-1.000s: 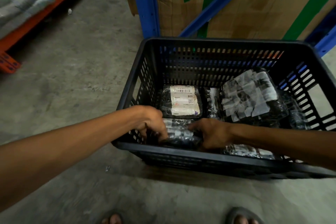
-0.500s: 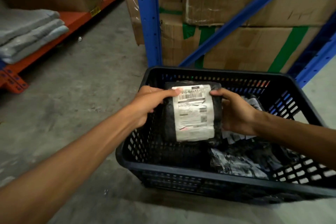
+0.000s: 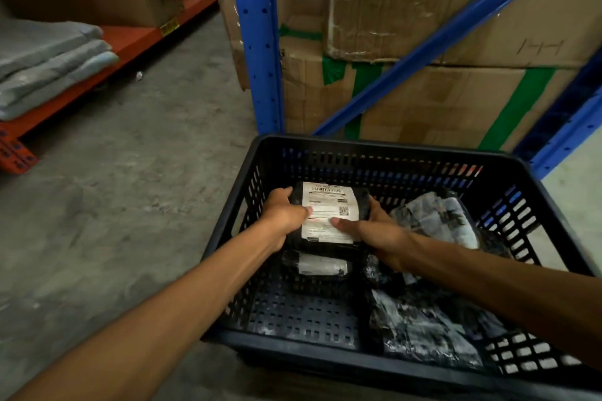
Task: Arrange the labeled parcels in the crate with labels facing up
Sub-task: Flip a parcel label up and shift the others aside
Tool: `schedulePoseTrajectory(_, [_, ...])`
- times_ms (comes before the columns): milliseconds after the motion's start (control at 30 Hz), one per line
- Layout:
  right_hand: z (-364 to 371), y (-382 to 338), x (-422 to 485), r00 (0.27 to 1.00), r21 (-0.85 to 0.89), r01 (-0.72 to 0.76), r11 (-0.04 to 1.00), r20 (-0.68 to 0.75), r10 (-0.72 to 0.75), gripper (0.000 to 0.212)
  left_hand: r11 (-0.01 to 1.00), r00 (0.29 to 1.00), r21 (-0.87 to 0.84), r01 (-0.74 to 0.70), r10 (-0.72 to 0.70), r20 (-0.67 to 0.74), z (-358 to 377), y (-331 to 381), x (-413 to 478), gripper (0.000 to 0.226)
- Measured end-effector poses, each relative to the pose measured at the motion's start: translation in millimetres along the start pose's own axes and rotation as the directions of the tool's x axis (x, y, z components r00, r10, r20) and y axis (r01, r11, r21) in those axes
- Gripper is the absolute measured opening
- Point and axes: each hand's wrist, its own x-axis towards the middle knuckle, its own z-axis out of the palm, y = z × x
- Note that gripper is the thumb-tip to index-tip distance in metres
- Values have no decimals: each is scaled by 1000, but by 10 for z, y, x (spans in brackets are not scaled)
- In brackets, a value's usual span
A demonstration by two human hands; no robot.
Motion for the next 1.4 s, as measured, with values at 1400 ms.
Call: schedulePoseTrajectory(1400, [-1223, -344, -860, 931, -753, 343, -562, 354, 93, 96, 647, 885, 696, -312, -69, 461, 1789, -386, -331, 121])
